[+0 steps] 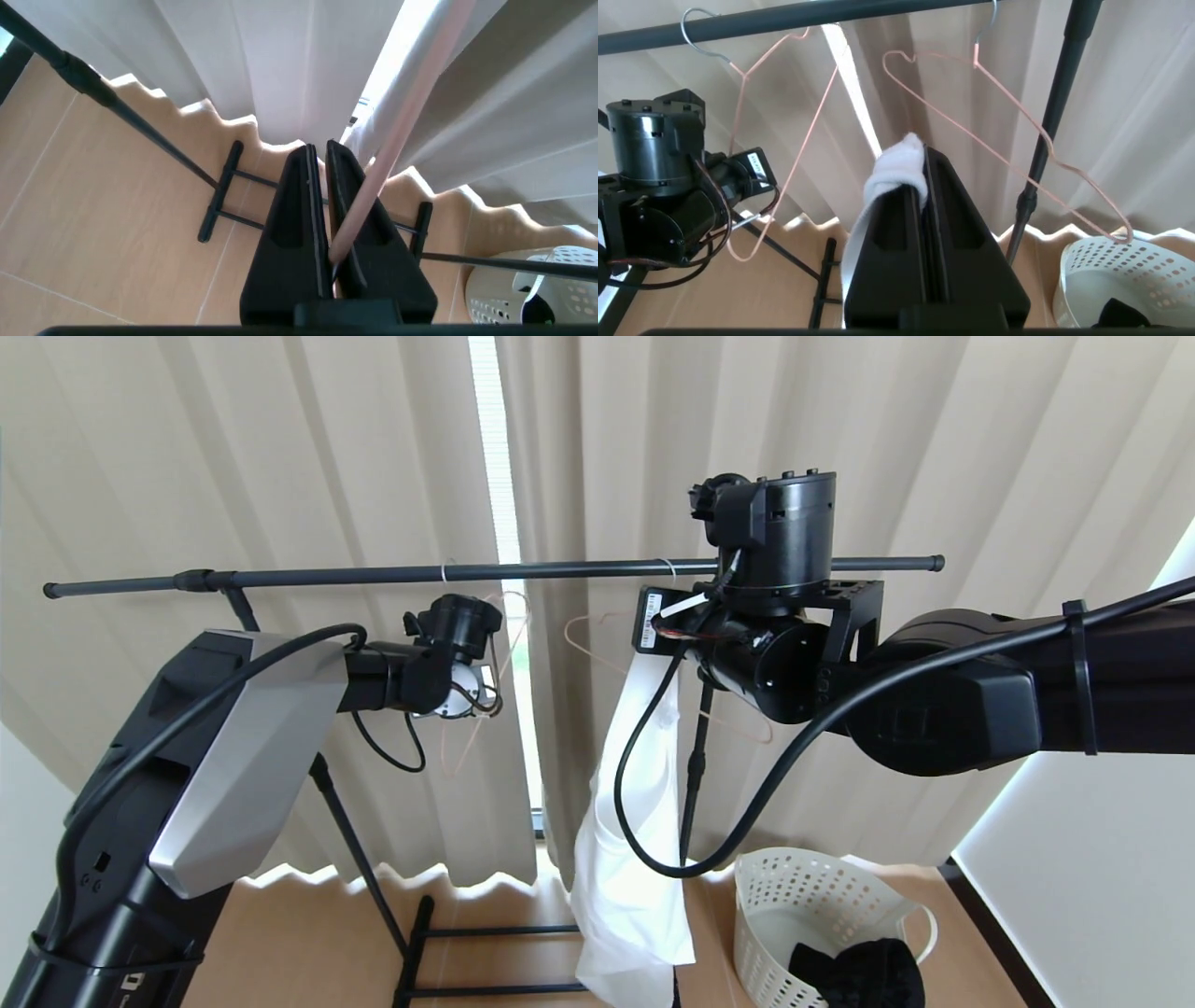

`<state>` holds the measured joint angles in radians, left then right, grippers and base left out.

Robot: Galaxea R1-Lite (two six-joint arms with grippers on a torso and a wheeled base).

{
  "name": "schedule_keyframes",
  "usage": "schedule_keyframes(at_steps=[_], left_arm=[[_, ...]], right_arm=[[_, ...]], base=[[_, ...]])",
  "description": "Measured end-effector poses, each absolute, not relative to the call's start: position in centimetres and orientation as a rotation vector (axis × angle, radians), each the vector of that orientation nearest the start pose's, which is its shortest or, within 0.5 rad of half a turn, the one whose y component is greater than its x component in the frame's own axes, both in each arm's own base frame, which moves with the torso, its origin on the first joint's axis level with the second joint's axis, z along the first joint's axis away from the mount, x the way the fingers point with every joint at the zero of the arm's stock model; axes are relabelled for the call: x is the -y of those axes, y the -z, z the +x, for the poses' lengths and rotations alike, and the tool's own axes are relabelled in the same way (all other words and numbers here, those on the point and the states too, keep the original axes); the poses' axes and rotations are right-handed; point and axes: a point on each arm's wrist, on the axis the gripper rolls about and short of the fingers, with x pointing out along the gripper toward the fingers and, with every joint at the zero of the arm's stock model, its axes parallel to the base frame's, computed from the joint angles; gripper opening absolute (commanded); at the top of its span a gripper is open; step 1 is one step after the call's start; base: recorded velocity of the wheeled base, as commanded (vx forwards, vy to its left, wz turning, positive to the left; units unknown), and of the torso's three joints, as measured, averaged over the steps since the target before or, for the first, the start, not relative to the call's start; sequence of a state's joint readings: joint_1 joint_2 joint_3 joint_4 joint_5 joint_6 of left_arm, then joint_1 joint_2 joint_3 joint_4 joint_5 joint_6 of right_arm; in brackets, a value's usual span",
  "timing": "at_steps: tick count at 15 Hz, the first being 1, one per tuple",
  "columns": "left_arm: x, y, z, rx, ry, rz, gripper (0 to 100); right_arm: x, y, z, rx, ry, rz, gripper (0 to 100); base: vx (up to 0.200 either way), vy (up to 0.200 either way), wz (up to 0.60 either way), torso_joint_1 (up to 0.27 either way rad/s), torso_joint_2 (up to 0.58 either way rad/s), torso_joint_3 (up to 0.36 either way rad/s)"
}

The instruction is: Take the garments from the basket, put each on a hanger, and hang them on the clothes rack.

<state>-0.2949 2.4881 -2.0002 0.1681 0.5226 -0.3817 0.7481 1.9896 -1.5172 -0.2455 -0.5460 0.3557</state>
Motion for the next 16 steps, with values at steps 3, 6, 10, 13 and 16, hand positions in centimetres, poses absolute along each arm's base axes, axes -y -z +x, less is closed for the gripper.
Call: schedule_keyframes(at_steps=[3,6,10,13,16], left_arm=[[13.6,-12.1,48.4,-0.529,-0.323,-0.116,0],[13.7,-13.8,47.7,-0.508,-0.311,-0.112,0],[13.9,-14.6,46.3,-0.53,-0.287,-0.056,0],[13.8,-14.4,45.3,-0.566,-0.274,-0.001,0],[13.8,-14.3,44.2,-0.596,-0.264,0.041,0]], right_arm=[[-27.0,-23.9,30.7,-0.214,-0.167,0.217,0],[-26.9,-23.9,30.7,-0.215,-0.166,0.216,0],[-26.9,-23.9,30.7,-0.214,-0.166,0.217,0],[-27.0,-23.9,30.7,-0.214,-0.167,0.217,0],[-26.9,-23.9,30.7,-0.214,-0.166,0.216,0]], base=[[0.0,0.0,0.0,0.0,0.0,0.0],[0.0,0.0,0.0,0.0,0.0,0.0],[0.0,0.0,0.0,0.0,0.0,0.0],[0.0,0.0,0.0,0.0,0.0,0.0],[0.0,0.0,0.0,0.0,0.0,0.0]])
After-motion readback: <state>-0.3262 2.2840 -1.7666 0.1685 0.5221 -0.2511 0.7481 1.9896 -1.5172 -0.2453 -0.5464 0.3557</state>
